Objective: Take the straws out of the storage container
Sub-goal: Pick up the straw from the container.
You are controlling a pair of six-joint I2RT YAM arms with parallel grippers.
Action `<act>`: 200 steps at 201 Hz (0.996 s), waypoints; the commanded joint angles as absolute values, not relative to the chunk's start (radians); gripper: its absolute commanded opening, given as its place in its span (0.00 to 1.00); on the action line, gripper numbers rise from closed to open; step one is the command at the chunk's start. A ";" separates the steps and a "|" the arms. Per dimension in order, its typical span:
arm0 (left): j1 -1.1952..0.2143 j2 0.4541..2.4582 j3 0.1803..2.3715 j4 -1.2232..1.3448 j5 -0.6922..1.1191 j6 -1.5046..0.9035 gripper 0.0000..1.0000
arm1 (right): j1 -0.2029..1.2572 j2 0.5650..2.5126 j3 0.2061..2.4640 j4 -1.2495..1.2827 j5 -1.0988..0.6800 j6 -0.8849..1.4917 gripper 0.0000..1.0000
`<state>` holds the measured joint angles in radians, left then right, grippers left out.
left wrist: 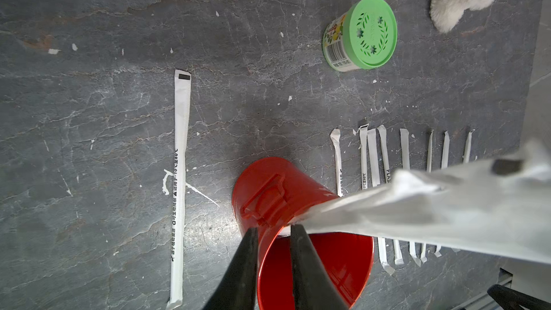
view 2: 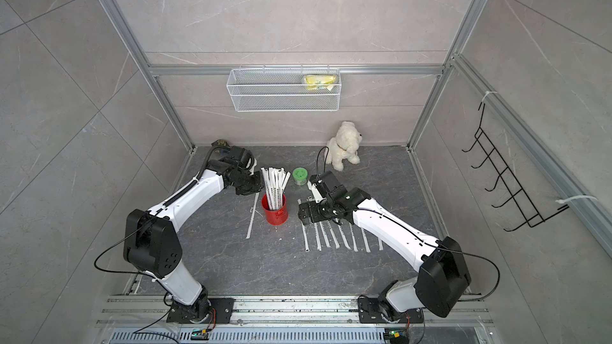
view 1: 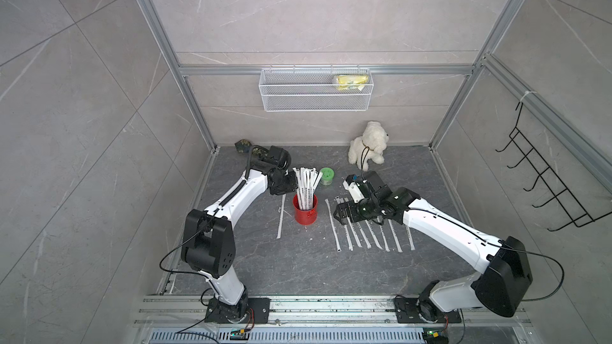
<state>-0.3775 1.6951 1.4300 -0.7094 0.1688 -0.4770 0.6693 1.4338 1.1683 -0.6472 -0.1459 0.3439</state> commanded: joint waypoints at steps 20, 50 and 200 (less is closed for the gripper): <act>-0.386 1.672 1.476 -0.712 0.206 -0.494 0.24 | 0.677 1.443 1.162 -0.658 -0.147 0.347 1.00; -0.392 1.665 1.487 -0.727 0.206 -0.489 0.24 | 0.676 1.447 1.169 -0.661 -0.147 0.347 1.00; -0.428 1.589 1.449 -0.771 0.147 -0.493 0.24 | 0.676 1.452 1.175 -0.658 -0.160 0.350 1.00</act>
